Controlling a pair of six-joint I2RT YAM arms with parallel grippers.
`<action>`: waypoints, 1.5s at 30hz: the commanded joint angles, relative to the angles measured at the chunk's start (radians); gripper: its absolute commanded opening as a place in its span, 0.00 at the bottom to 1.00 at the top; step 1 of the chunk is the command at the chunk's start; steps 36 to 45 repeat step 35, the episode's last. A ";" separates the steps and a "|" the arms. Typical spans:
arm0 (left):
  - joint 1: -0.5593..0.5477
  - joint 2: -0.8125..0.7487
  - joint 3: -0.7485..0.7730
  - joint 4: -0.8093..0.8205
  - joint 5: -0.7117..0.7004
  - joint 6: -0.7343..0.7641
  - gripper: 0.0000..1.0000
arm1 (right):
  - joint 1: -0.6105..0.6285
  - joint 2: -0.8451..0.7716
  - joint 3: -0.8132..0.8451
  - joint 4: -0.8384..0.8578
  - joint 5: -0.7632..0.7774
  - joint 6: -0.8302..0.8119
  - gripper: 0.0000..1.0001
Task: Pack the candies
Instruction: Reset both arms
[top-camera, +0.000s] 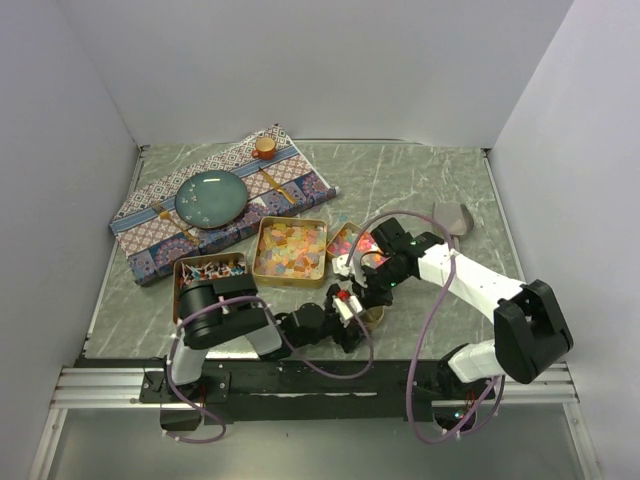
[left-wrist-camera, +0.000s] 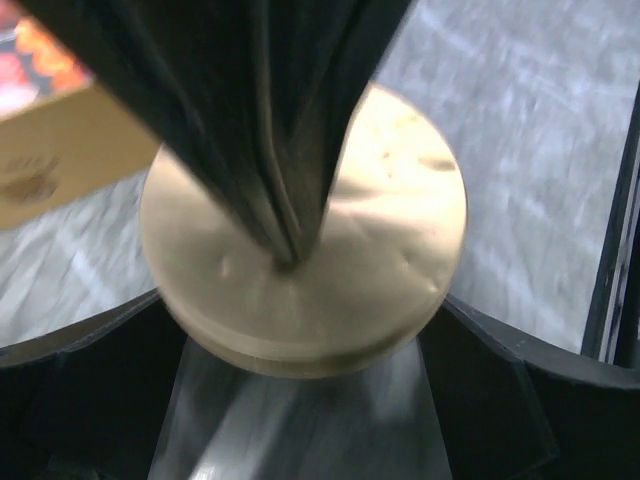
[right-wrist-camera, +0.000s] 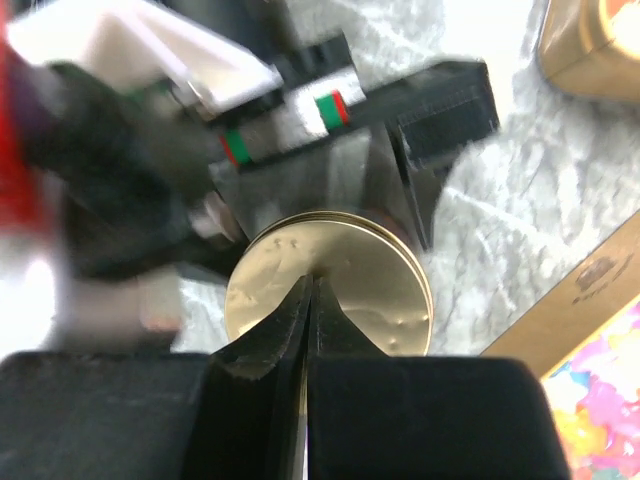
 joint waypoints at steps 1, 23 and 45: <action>0.023 -0.156 -0.140 -0.235 -0.037 0.032 0.97 | 0.015 0.073 -0.065 0.063 0.164 -0.027 0.00; 0.619 -0.943 0.200 -1.000 -0.158 0.065 0.97 | -0.522 -0.200 0.400 0.269 0.630 1.220 1.00; 1.060 -0.950 0.527 -1.444 -0.129 -0.370 0.97 | -0.539 -0.407 0.311 0.215 0.853 1.182 1.00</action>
